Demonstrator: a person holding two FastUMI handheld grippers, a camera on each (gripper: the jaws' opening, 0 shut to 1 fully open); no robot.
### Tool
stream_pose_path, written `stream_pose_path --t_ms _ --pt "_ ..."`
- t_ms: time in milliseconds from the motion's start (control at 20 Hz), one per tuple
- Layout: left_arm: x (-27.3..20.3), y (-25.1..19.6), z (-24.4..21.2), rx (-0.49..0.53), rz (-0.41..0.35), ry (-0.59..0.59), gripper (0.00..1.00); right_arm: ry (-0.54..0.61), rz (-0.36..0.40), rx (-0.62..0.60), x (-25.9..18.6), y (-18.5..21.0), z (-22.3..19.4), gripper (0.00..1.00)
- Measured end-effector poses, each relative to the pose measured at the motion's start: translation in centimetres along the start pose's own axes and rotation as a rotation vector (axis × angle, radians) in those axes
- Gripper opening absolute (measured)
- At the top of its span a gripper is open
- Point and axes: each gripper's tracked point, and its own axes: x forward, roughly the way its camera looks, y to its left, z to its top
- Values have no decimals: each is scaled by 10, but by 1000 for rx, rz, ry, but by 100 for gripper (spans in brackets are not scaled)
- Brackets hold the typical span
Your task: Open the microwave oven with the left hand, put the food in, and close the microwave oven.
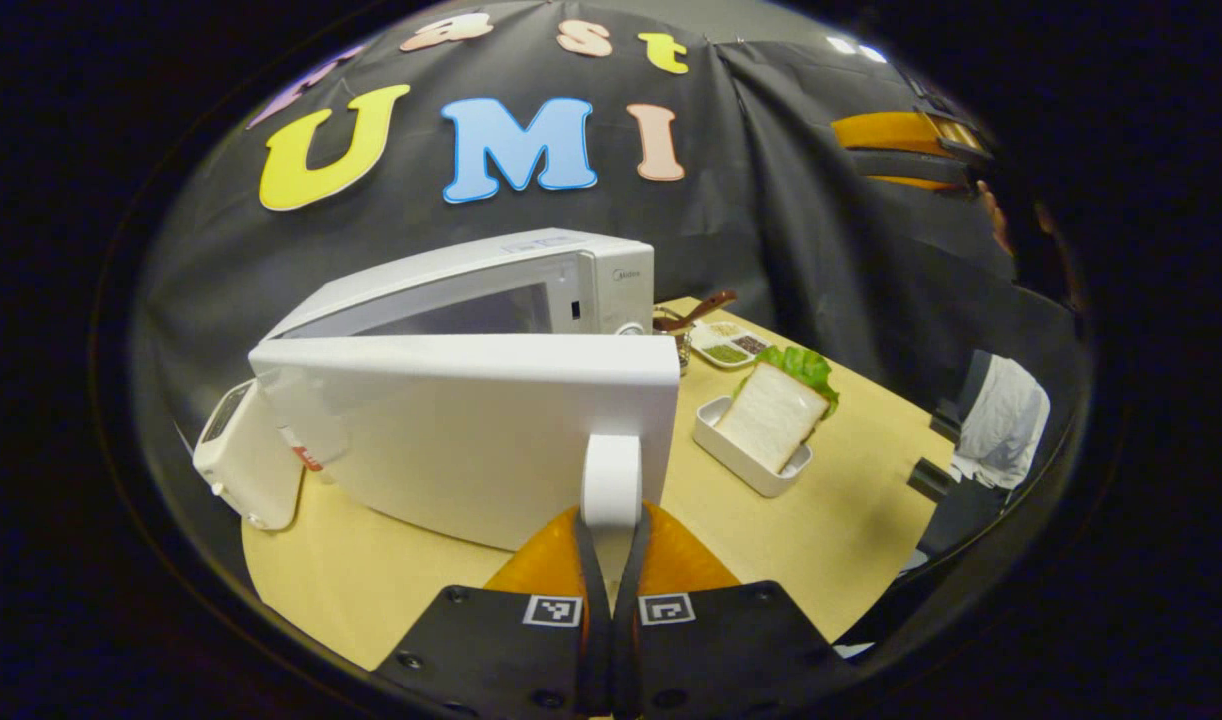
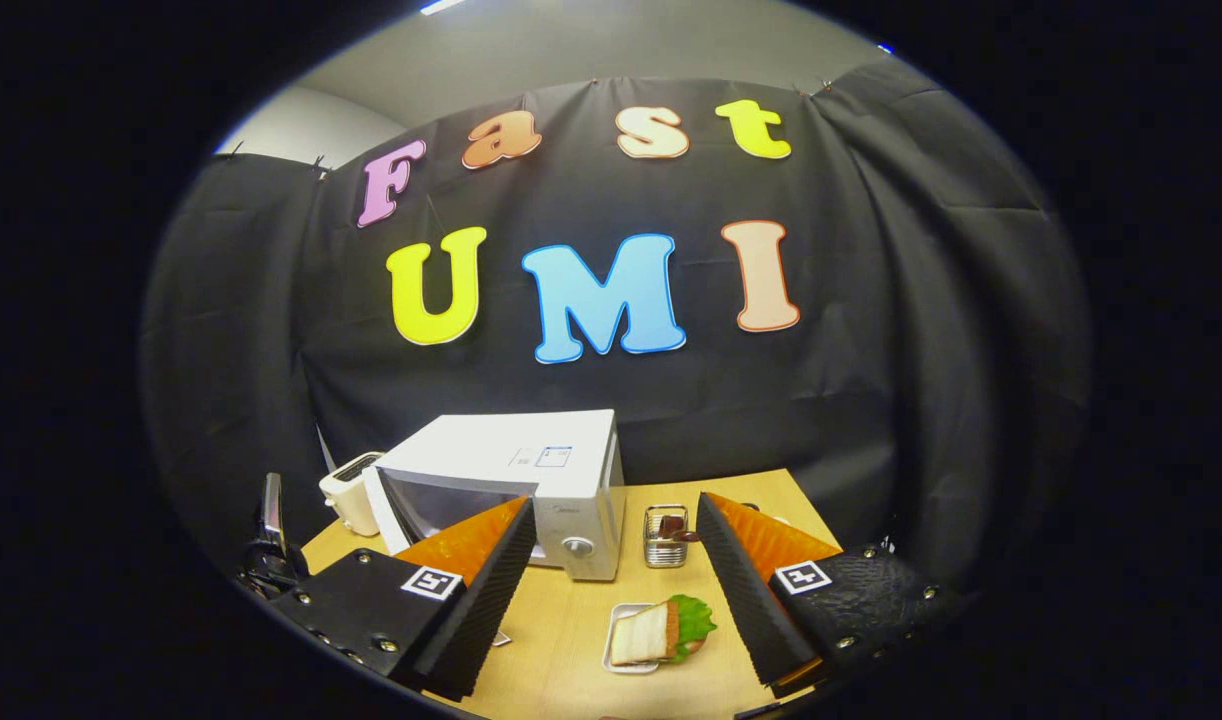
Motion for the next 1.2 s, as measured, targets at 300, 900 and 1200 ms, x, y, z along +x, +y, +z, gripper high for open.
stream_pose_path --t_ms 300,900,1200 --pt "-59 27 -43 16 -52 45 7 124 -34 37 22 -3 -46 98" --pt "-145 116 -105 -32 44 94 7 440 -218 -7 57 -69 -178 98" --pt "-164 147 -119 -54 83 92 7 551 -217 44 65 -84 -226 98"
